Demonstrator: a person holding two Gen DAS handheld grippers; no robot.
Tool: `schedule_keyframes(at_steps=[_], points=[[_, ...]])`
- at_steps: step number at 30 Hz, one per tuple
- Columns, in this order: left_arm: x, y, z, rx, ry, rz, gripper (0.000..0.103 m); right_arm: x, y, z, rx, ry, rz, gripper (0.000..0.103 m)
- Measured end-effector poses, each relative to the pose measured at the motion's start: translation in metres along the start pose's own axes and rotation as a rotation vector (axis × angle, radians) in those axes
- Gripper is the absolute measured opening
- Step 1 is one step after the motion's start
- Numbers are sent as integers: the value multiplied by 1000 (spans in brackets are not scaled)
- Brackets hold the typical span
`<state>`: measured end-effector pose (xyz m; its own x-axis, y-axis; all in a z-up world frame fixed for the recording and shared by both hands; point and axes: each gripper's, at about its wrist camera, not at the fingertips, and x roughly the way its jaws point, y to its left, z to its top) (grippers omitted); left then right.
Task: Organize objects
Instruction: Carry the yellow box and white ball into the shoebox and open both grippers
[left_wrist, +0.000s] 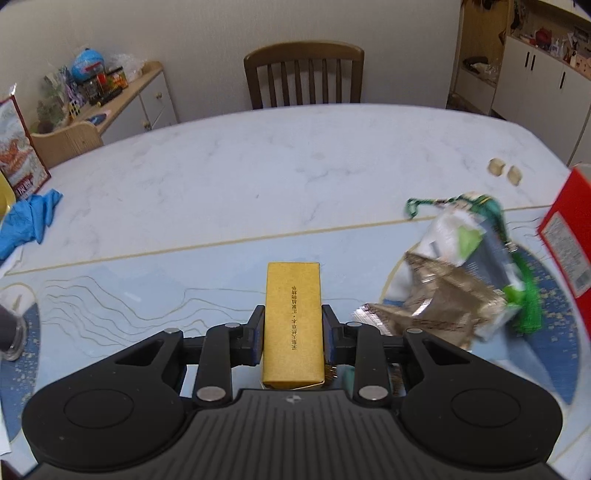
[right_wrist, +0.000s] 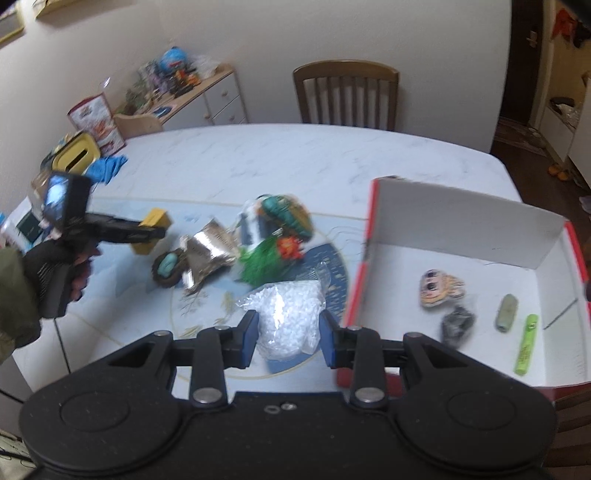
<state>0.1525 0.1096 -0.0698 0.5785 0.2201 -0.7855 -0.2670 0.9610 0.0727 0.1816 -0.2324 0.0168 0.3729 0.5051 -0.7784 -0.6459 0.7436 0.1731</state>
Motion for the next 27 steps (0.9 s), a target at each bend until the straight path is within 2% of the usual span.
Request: schedule_keyframes(at_steps=[7, 13, 27], points=[[-47, -36, 16, 0, -38, -28, 29, -14, -45, 9, 22, -27, -20, 33], [-76, -94, 28, 29, -68, -91, 29, -21, -85, 10, 36, -41, -35, 33], [-88, -254, 51, 152, -60, -297, 29, -20, -179, 6, 82, -52, -87, 33]])
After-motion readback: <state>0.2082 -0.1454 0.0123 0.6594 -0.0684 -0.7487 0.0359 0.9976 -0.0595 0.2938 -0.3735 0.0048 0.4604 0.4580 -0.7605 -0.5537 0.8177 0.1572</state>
